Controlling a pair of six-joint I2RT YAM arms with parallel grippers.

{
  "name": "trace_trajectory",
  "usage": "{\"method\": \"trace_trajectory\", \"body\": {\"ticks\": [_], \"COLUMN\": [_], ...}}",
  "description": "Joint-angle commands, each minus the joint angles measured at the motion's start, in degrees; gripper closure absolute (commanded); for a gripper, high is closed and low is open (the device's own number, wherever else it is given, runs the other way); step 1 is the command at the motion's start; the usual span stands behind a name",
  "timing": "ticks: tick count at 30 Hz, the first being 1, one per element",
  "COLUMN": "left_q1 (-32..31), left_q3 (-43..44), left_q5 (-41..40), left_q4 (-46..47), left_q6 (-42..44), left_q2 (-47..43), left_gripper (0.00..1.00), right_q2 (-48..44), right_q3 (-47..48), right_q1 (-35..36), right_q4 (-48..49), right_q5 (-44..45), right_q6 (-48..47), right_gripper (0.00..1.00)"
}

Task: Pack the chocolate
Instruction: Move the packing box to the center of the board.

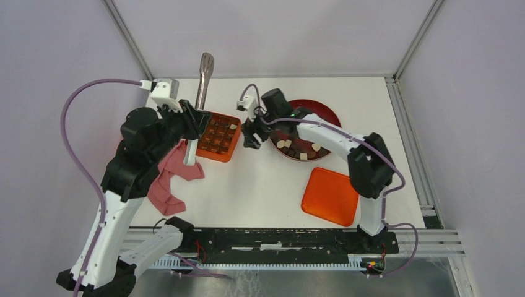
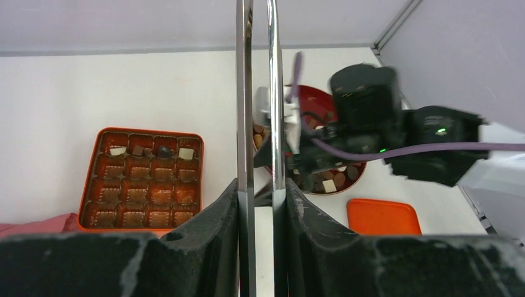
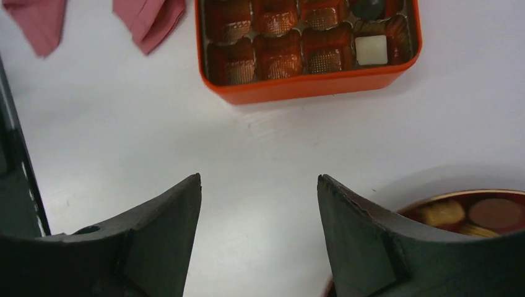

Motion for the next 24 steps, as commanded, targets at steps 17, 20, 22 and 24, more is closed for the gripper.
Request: {"method": "trace_trajectory", "body": {"ticks": [17, 20, 22, 24], "left_q1": [0.3, 0.3, 0.3, 0.3], "left_q3": [-0.1, -0.6, -0.9, -1.2], "left_q5": [-7.1, -7.2, -7.3, -7.3], "left_q4": [-7.2, -7.3, -7.3, -7.3], "left_q6": [-1.3, -0.9, -1.0, -1.1], "left_q2": [-7.3, -7.2, -7.4, -7.4], "left_gripper": [0.69, 0.69, 0.69, 0.69], "right_q2": [20.1, 22.3, 23.4, 24.5], "right_q3": [16.7, 18.5, 19.1, 19.5], "right_q1": [8.4, 8.4, 8.4, 8.4], "right_q4": [8.8, 9.1, 9.2, 9.5], "right_q5": [36.1, 37.6, 38.6, 39.8], "right_q6": [58.0, 59.1, 59.1, 58.8], "right_gripper": [0.36, 0.39, 0.43, 0.48]}}
